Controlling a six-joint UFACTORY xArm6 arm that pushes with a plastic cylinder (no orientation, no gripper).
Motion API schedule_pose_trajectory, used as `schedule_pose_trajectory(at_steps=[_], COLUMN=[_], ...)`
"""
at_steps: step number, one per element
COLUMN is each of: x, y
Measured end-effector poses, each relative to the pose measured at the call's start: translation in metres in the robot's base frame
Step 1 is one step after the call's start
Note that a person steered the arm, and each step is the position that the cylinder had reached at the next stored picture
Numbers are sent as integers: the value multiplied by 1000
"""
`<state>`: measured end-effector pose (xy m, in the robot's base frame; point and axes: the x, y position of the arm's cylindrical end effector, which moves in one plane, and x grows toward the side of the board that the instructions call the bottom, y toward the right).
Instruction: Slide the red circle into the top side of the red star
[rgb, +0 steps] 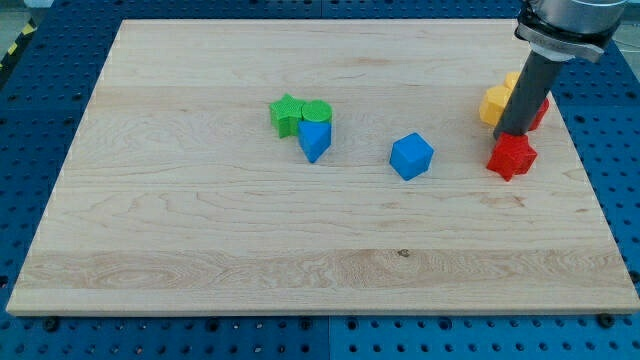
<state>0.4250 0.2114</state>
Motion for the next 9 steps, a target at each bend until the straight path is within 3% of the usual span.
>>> schedule_pose_trajectory(at_steps=[1,2,4,5,6,9], x=[-9,-51,-140,-143,-132,-49], y=[-36,-53,8,92,133,109])
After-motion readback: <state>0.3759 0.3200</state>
